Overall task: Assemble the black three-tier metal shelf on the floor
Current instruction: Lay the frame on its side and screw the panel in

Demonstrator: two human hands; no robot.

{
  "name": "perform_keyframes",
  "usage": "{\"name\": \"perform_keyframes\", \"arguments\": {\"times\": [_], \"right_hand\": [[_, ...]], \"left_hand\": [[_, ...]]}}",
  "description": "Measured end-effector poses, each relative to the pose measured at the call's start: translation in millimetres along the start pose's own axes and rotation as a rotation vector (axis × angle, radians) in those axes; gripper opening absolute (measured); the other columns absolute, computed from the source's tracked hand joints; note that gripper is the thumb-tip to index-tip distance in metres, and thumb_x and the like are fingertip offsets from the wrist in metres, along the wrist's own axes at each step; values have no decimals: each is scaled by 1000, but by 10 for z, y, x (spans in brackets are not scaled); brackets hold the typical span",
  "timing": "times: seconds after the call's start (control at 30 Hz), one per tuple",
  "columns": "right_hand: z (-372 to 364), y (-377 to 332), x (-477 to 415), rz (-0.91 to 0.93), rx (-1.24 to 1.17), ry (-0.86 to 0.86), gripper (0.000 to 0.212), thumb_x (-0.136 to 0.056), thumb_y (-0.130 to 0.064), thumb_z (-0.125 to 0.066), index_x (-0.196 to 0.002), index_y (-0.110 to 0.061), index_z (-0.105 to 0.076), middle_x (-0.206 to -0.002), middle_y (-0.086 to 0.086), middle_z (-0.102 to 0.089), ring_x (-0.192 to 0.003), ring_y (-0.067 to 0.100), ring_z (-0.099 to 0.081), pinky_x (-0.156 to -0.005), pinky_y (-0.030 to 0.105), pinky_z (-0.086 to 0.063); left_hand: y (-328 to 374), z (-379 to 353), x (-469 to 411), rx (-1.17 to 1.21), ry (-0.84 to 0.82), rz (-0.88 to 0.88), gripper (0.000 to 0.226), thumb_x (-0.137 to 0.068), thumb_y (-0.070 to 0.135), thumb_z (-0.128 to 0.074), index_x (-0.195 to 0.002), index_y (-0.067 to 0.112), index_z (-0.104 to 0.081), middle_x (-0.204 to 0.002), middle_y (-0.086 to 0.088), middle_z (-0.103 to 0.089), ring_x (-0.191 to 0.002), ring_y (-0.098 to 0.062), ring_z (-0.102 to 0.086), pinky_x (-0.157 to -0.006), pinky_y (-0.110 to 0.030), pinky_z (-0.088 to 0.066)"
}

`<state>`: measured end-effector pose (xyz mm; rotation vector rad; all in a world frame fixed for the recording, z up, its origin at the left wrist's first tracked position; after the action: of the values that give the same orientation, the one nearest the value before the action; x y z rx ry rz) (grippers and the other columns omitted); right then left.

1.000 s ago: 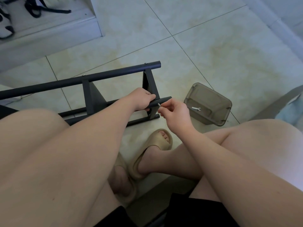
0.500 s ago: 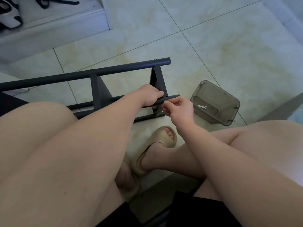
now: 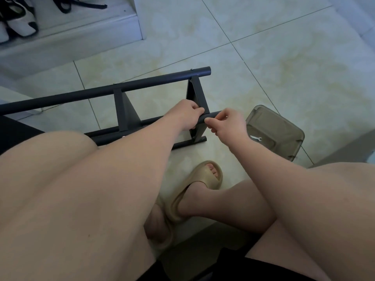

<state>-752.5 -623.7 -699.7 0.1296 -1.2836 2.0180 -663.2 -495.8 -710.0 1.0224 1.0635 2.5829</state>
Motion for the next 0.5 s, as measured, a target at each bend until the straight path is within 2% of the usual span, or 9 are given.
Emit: {"name": "perform_keyframes", "arguments": {"times": [0.07,0.13,0.2,0.27,0.33,0.4,0.43,0.5], "right_hand": [[-29,-104,-137,57,110,-10,29,-86,-30,-77,-76,-18,-53,-80,5,-73,-80,27,-70,-65,38,-55],[-69,-218,-268,112,216,0,31,-88,-36,-76,-76,-19,-52,-79,3,-70,-71,19,-64,-54,30,-44],[-99,-334,-389,151,287,19,34,-88,-41,-75,-76,-20,-50,-74,-2,-62,-63,13,-55,-51,28,-34],[-120,-435,-494,161,308,33,36,-88,-43,-74,-77,-20,-49,-72,-3,-58,-61,13,-53,-50,30,-33],[-139,-513,-574,172,321,29,34,-89,-46,-73,-83,-19,-53,-76,-2,-60,-64,16,-56,-52,30,-36],[-163,-543,-614,203,315,-30,35,-89,-48,-72,-101,-18,-60,-94,-2,-67,-77,17,-62,-61,32,-42],[-168,-536,-620,227,326,-79,41,-90,-49,-71,-115,-18,-60,-111,-1,-67,-92,19,-64,-71,32,-44],[-121,-504,-615,275,406,-173,58,-93,-49,-67,-140,-20,-49,-138,1,-58,-122,23,-56,-87,32,-41]], "left_hand": [[0,97,-47,-9,42,22,30,-96,36,-52,-71,24,-64,-66,-1,-66,-70,-25,-62,-73,-34,-48],[-2,202,-98,-20,89,37,36,-96,30,-49,-62,22,-56,-63,1,-57,-68,-25,-51,-67,-33,-41],[24,296,-133,-44,108,31,34,-97,21,-44,-65,20,-53,-69,1,-51,-71,-27,-44,-67,-32,-36],[66,370,-148,-87,92,31,33,-101,15,-39,-92,26,-68,-94,0,-62,-88,-29,-54,-81,-34,-46],[83,448,-160,-96,105,60,39,-104,13,-36,-128,24,-65,-125,-1,-64,-114,-29,-58,-103,-41,-47],[86,513,-186,-130,142,76,42,-103,14,-37,-139,26,-56,-139,-2,-58,-127,-29,-53,-110,-42,-41],[98,540,-189,-193,173,72,42,-104,18,-38,-142,28,-52,-142,-1,-56,-131,-29,-49,-110,-40,-37],[146,583,-163,-362,277,36,41,-104,26,-40,-144,30,-48,-145,1,-53,-136,-28,-41,-107,-40,-31]]}}
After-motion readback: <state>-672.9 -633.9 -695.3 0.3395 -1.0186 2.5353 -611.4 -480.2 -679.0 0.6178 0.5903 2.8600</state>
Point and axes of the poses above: each hand's wrist, its own x-axis away from the middle knuckle, its own z-axis out of the back of the hand, y = z × x, the point moved 6 cm from there along -x, towards the middle knuckle
